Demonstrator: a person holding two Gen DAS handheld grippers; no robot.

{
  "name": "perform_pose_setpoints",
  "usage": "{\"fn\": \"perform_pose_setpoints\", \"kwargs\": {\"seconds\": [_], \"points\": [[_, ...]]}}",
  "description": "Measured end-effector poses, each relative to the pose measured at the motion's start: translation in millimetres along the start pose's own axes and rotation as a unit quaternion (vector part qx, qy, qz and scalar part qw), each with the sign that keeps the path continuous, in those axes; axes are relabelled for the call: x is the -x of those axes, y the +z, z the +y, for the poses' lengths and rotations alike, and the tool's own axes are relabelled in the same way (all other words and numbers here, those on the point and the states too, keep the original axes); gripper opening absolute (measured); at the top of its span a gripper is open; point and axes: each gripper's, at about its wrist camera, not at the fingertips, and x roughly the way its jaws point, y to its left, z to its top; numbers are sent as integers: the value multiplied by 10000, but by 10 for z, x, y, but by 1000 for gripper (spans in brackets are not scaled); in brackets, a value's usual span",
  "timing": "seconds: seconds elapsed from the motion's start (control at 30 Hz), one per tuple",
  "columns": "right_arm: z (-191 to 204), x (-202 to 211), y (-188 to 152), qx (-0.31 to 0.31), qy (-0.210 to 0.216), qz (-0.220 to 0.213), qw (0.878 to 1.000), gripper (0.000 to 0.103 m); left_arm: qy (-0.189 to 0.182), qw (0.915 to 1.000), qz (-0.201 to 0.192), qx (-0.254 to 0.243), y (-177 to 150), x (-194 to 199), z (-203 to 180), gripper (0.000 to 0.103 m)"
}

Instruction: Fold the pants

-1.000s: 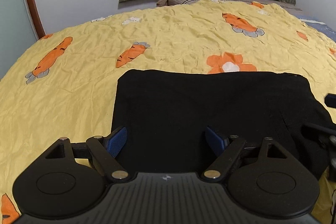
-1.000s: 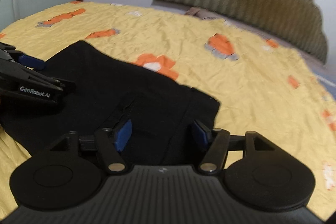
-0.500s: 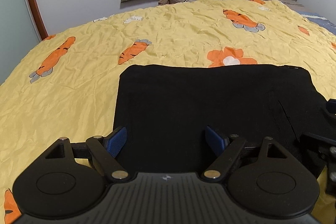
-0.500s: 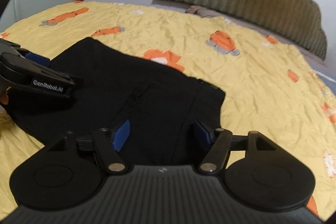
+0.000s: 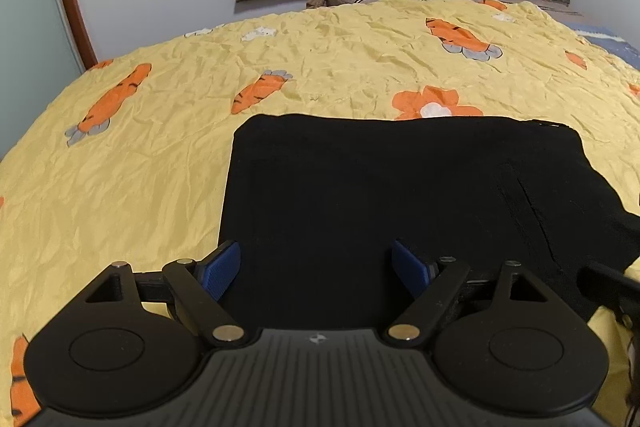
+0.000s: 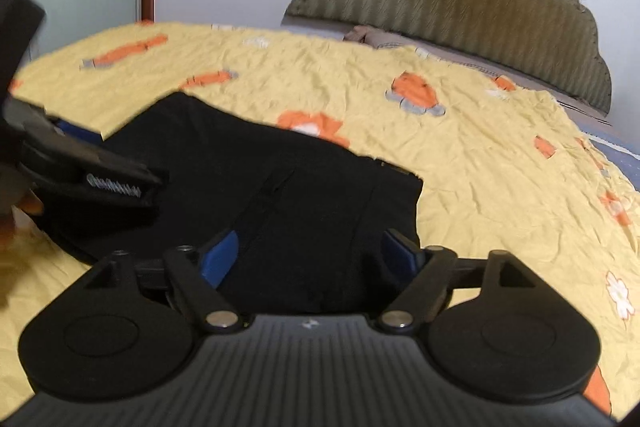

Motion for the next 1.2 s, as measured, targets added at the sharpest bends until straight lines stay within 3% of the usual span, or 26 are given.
{"fn": "perform_pose_setpoints", "kwargs": {"seconds": [0.2, 0.3, 0.43, 0.53, 0.7, 0.93, 1.2], "points": [[38, 264, -65, -164, 261, -130, 9994, 86, -47, 9999, -3, 94, -117, 128, 33, 83], [84, 354, -119, -146, 251, -162, 9994, 92, 38, 9999, -114, 104, -244, 162, 61, 90], [91, 277, -191, -352, 392, -211, 9984, 101, -16, 9991, -190, 370, -358, 222, 146, 90], [73, 114, -290, -546, 237, 117, 9982, 101, -15, 9985, -273, 476, -423, 267, 186, 90], [97, 184, -437, -739, 116, -19, 9972, 103, 64, 9967, -458, 665, -548, 320, 184, 90], [215, 227, -683, -1015, -12, 342, 9943, 103, 186, 9966, -535, 595, -613, 438, 152, 90], [292, 357, -744, -1042, -5, 420, 9937, 103, 124, 9963, -486, 697, -726, 607, 179, 90]]}}
